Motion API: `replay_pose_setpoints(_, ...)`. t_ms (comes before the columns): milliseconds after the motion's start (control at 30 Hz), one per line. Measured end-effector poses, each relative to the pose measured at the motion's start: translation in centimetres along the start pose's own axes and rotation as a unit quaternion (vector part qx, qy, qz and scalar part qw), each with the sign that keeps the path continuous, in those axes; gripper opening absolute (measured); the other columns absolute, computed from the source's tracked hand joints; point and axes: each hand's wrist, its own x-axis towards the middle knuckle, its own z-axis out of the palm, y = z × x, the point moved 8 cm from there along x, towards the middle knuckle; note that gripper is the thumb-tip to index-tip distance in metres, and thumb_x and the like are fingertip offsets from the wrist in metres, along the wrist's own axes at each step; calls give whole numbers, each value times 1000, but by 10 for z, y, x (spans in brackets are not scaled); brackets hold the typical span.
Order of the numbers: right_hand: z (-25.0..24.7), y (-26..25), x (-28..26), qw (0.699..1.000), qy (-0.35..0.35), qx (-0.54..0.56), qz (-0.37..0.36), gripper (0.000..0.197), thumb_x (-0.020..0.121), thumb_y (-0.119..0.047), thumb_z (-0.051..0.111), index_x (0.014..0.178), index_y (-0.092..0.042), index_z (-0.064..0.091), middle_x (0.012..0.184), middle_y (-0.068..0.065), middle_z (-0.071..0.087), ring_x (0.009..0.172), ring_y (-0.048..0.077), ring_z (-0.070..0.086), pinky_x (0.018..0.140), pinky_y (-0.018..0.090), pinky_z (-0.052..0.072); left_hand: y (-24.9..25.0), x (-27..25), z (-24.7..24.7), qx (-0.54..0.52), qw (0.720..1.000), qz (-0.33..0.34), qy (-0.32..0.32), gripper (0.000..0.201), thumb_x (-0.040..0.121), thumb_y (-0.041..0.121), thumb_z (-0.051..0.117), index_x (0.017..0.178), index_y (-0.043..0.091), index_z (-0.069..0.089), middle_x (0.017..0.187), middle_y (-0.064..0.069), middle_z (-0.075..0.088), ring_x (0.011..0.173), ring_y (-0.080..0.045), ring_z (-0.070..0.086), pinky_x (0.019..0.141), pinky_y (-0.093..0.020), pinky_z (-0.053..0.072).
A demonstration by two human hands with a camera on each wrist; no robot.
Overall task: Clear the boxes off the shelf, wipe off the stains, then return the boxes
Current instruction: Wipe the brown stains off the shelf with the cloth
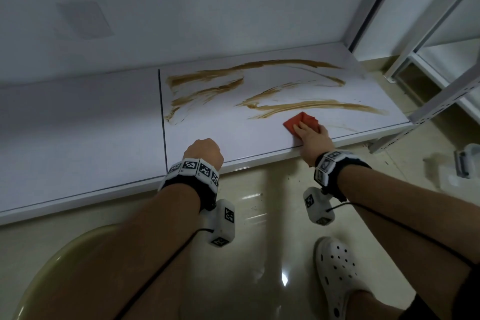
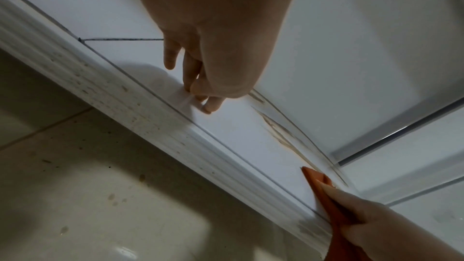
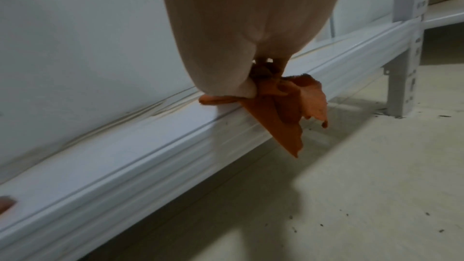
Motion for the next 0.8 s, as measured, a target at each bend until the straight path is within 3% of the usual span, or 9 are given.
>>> replay_pose_setpoints(67,-3,-9,-9,998,48,-25,-9,51,95,-27,44,144,-30,31,154,-7,22,135,37,20,110,46,29,-1,-1,1,-7,1000,-6,6,20,86,4,47,80,10,66,107,-9,68,80,-22,53,71,-26,45)
replay_pose_setpoints(100,-3,-17,-12,997,67,-26,-27,46,96,-36,43,141,-31,36,151,-4,26,131,36,25,107,46,31,0,-1,1,-6,1000,-7,8,21,86,4,47,74,8,63,105,-10,68,78,-22,52,71,-27,46)
replay_pose_setpoints(167,2,-40,-15,993,67,-24,-92,46,95,-47,41,139,-36,38,147,-4,31,126,33,29,106,45,33,1,-2,2,-1,1000,-5,15,27,86,4,46,59,9,50,100,-12,68,76,-22,53,70,-27,46)
replay_pose_setpoints(233,9,-71,-15,984,48,-35,-168,46,94,-52,38,139,-40,39,145,-7,32,123,30,29,105,42,32,3,-1,1,6,1000,-1,21,30,87,5,46,57,10,46,99,-12,68,76,-22,52,69,-26,44)
replay_pose_setpoints(333,11,-104,-13,972,45,-49,-227,42,96,-49,35,137,-39,43,147,-9,31,132,28,22,107,42,24,5,0,-1,18,1000,-3,21,20,87,7,47,69,8,57,101,-11,67,81,-24,57,70,-27,45)
replay_pose_setpoints(433,15,-100,-10,966,46,-65,-245,42,100,-40,31,141,-38,37,152,-10,25,140,24,15,109,44,24,10,0,-4,22,999,-12,30,16,88,7,47,80,6,62,100,-11,66,92,-27,63,77,-29,49)
replay_pose_setpoints(533,13,-62,0,980,57,-44,-183,44,100,-39,28,144,-38,30,154,-13,23,141,25,17,109,44,26,25,-1,-7,36,998,0,42,20,85,4,46,66,8,50,98,-11,65,92,-27,63,84,-32,49)
replay_pose_setpoints(667,-2,9,10,995,82,7,-50,45,101,-35,30,145,-36,29,155,-13,23,140,27,17,110,44,26,46,2,-3,50,998,29,39,12,81,4,48,78,9,57,97,-10,65,89,-27,62,82,-31,50)
replay_pose_setpoints(800,-8,82,23,996,67,16,55,46,100,-37,21,146,-32,29,156,-9,22,141,28,17,112,43,25,51,2,6,66,997,39,20,10,80,3,50,77,8,58,88,-9,63,77,-25,56,77,-31,50)
